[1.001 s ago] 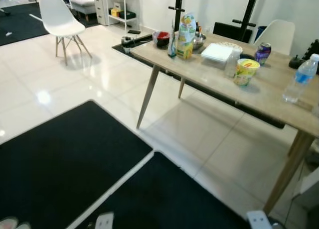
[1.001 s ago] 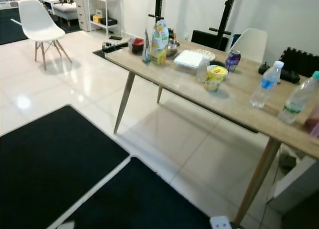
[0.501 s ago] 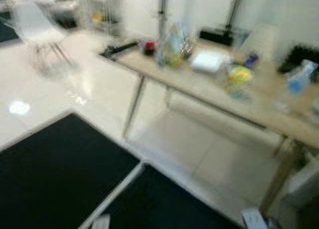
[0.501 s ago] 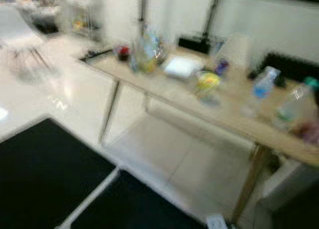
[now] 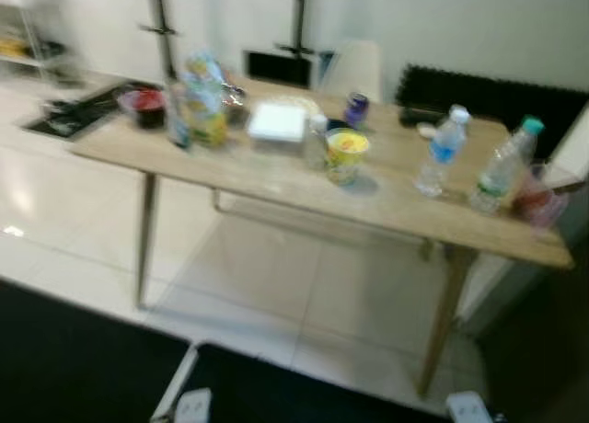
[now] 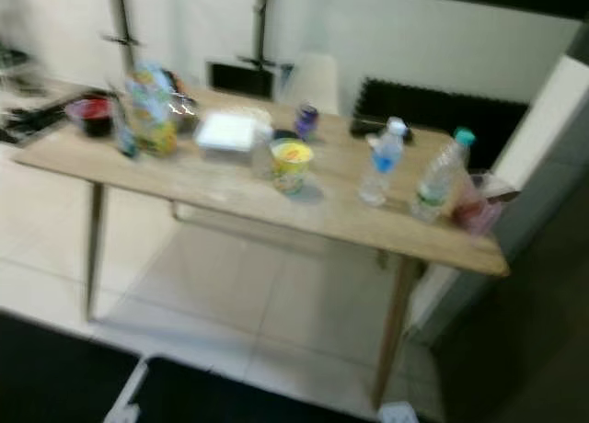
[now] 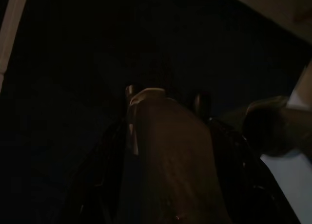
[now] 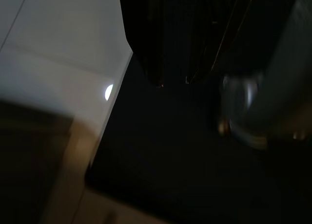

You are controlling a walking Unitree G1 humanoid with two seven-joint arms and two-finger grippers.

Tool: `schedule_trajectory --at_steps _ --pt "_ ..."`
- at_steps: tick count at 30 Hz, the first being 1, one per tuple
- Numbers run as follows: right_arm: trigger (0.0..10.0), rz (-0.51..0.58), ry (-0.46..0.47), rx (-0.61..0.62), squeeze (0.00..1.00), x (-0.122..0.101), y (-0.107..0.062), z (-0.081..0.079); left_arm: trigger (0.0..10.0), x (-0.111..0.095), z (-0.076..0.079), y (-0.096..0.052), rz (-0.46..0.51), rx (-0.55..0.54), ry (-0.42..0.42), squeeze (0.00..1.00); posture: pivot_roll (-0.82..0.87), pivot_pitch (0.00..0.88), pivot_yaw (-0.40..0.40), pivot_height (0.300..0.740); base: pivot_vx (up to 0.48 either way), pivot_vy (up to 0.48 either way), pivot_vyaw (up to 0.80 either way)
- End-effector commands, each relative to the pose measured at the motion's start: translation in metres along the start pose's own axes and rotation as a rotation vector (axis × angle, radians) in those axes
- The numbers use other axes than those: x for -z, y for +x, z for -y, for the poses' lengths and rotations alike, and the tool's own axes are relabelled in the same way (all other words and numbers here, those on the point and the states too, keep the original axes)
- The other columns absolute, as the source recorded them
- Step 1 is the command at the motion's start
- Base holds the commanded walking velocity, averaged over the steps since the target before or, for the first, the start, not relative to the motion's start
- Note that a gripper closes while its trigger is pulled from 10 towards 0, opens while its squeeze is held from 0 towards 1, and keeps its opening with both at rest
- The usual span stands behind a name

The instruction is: Restocking fridge

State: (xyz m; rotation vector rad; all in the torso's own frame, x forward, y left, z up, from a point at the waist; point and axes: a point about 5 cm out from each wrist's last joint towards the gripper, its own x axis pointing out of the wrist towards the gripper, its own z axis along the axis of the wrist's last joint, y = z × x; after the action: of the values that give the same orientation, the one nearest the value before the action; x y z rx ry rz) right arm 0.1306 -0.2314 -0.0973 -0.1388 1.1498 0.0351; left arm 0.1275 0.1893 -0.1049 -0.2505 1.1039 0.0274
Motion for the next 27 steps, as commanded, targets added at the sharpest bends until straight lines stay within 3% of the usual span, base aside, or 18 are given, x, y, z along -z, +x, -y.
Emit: schedule_trajectory --at_steps 1,11,27 --pt "10.0 0.008 0.0 0.027 0.0 -0.0033 -0.0011 0.0087 10.0 0.0122 0.0046 -0.0001 -0.05 0.01 0.001 0.0 -0.06 0.0 -0.052 0.74 0.345 0.0 -0.79" --pt "10.0 0.009 0.006 0.033 0.0 -0.0034 -0.0011 0.0088 10.0 0.0131 0.0046 -0.0001 -0.052 0.002 -0.006 0.0 -0.06 0.0 -0.053 0.74 0.225 0.0 -0.79" --pt "10.0 0.013 0.007 0.031 0.0 -0.0026 -0.0009 0.0072 10.0 0.0125 0.0029 -0.0004 -0.044 -0.008 -0.017 0.0 -0.06 0.0 -0.046 0.74 0.0 0.0 0.0"
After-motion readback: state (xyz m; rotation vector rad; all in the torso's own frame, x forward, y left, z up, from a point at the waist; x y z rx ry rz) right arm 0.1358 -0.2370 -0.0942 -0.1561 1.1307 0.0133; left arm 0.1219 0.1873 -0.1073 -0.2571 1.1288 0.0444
